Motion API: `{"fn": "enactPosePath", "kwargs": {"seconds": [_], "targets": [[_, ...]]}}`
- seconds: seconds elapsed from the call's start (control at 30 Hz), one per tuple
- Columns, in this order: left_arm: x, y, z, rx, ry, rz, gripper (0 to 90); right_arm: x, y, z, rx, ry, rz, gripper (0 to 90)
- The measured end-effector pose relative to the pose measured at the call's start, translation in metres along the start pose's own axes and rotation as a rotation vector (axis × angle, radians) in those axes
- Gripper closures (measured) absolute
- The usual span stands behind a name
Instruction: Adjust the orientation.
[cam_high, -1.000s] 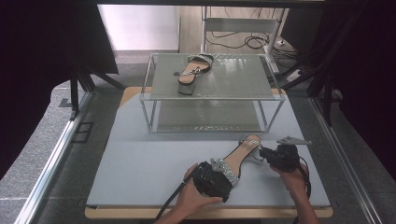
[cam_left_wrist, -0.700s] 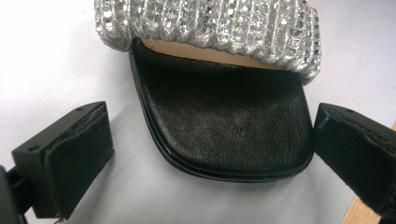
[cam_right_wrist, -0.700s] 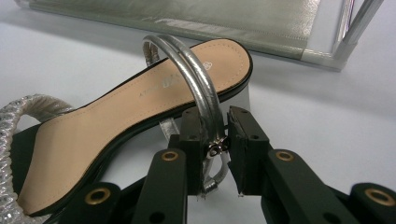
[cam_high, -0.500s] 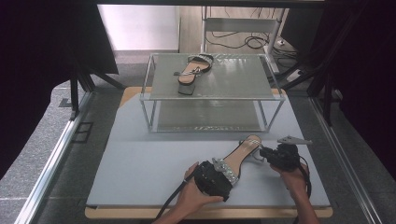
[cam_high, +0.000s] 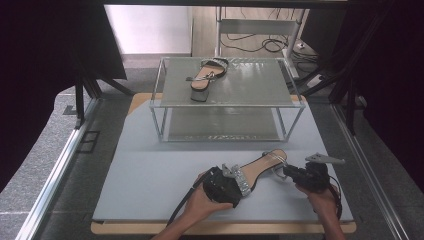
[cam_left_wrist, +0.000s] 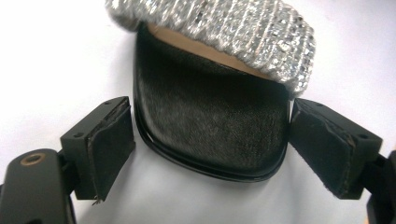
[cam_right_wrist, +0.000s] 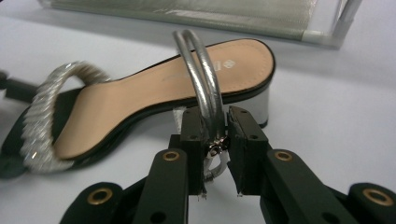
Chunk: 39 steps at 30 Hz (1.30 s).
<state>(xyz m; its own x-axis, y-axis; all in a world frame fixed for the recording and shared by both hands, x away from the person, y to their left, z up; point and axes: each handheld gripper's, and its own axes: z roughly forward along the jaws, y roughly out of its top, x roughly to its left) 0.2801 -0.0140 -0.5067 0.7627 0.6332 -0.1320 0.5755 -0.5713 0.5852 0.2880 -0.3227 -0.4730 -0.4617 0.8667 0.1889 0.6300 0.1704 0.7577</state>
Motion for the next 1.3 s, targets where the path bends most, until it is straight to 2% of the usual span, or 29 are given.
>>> {"fn": "enactPosePath", "kwargs": {"seconds": [0.17, 0.27, 0.43, 0.47, 0.57, 0.73, 1.0, 1.3], "targets": [[0.008, 0.001, 0.000, 0.001, 0.019, 0.009, 14.5, 0.008, -0.016, -0.023, -0.012, 0.011, -0.007, 77.0], [0.015, 0.002, 0.000, -0.001, 0.034, -0.008, 14.4, 0.014, -0.024, -0.030, -0.015, 0.022, -0.014, 77.0], [0.024, 0.005, 0.000, 0.001, 0.044, -0.021, 14.2, 0.023, -0.038, -0.035, -0.009, 0.038, -0.022, 76.9], [0.027, 0.007, 0.001, 0.003, 0.051, -0.028, 14.2, 0.029, -0.045, -0.038, -0.016, 0.048, -0.024, 76.9], [0.032, 0.010, 0.002, 0.002, 0.061, -0.038, 13.9, 0.032, -0.050, -0.039, -0.017, 0.054, -0.027, 76.9], [0.044, 0.018, 0.007, -0.002, 0.086, -0.069, 14.3, 0.048, -0.062, -0.047, -0.007, 0.095, -0.051, 76.9], [0.053, 0.029, 0.012, 0.004, 0.096, -0.090, 14.7, 0.063, -0.068, -0.044, 0.001, 0.127, -0.081, 76.6], [0.056, 0.037, 0.017, 0.001, 0.101, -0.098, 15.2, 0.064, -0.069, -0.042, -0.011, 0.128, -0.080, 75.4]]}}
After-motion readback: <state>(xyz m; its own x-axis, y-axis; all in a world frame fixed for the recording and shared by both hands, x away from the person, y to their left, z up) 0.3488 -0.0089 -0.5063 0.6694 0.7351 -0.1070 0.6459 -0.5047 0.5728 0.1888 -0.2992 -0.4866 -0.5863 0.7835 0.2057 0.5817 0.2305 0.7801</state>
